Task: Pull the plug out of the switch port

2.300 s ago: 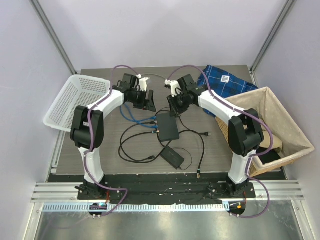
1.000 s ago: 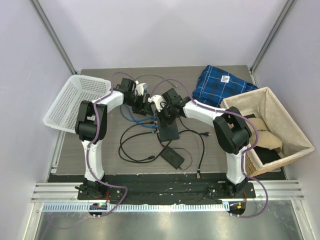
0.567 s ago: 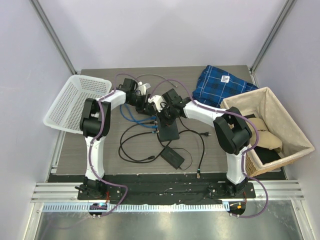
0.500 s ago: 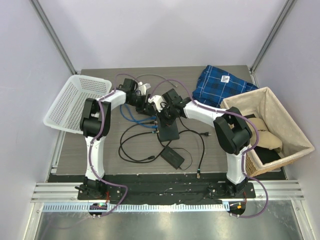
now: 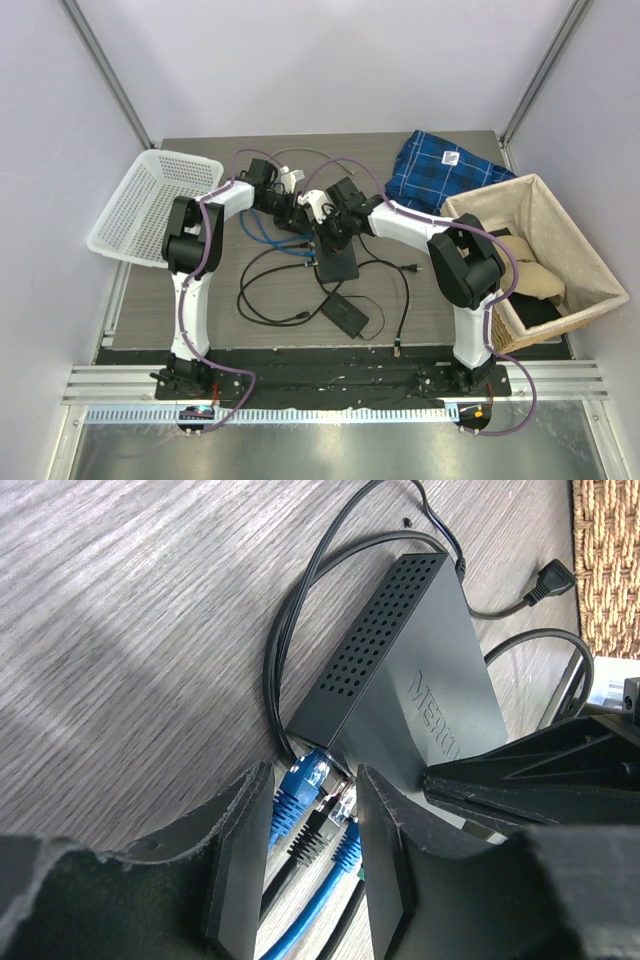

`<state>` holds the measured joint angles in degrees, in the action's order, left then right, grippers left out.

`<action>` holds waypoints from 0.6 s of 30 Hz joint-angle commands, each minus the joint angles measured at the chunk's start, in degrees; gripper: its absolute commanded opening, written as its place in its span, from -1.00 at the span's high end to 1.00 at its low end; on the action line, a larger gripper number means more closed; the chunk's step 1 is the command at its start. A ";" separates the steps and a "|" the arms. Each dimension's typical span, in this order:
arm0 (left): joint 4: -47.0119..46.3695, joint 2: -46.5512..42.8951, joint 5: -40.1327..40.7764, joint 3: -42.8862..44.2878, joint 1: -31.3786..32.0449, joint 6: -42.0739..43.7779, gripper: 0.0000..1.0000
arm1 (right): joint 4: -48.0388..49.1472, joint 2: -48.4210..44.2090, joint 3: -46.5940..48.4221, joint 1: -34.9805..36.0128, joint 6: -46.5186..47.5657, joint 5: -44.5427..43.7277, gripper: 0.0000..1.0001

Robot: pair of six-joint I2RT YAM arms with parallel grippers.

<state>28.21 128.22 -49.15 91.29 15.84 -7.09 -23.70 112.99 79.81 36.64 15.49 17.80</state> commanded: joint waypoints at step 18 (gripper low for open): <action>7.56 5.98 -4.38 2.67 0.51 6.92 0.10 | -6.71 2.41 -2.82 -0.43 0.69 -3.74 0.98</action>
<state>31.09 130.80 -53.69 94.26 15.51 -3.01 -23.64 112.99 79.81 36.64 15.31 17.80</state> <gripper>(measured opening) 0.448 0.029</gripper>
